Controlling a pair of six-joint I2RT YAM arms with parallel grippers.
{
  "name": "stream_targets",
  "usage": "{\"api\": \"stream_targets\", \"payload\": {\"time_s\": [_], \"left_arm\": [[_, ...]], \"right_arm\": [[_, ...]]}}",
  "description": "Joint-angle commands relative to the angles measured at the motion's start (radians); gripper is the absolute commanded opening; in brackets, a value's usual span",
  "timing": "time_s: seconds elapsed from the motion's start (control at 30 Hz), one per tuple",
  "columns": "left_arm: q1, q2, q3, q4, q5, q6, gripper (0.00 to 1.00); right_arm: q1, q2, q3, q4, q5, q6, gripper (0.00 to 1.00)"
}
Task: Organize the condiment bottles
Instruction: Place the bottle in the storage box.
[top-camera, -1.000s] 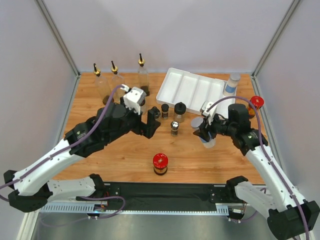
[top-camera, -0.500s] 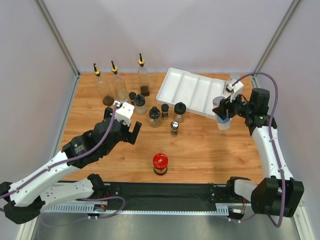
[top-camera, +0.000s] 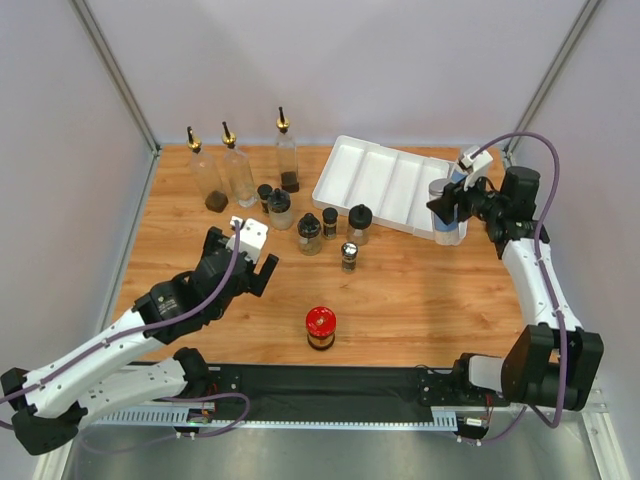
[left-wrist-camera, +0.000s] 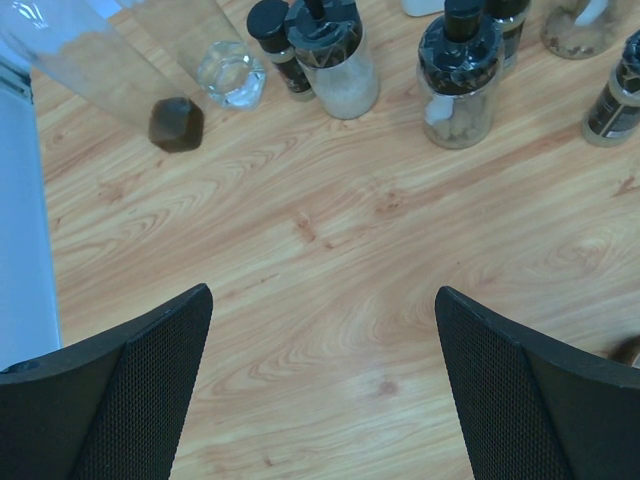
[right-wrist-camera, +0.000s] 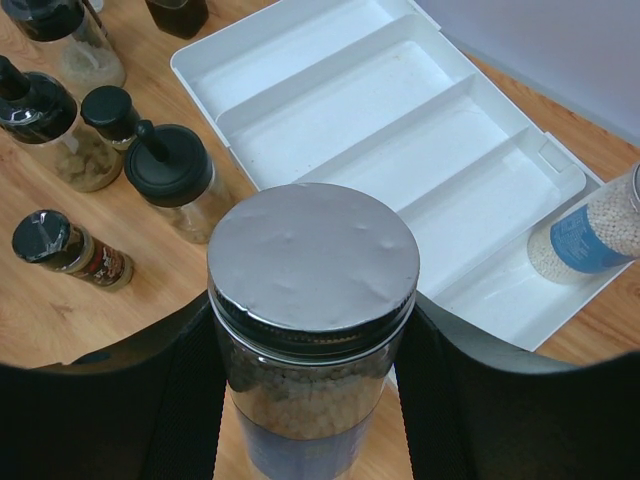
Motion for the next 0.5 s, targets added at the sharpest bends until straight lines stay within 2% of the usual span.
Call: {"api": "stream_targets", "payload": {"time_s": [0.0, 0.47], "left_arm": [[0.008, -0.016, -0.014, 0.048, -0.031, 0.022, 1.00], [0.014, -0.028, -0.043, 0.046, -0.054, 0.003, 1.00]], "right_arm": [[-0.005, 0.013, 0.046, 0.144, -0.013, 0.034, 0.24], [-0.008, 0.100, 0.058, 0.327, -0.024, 0.102, 0.24]]}}
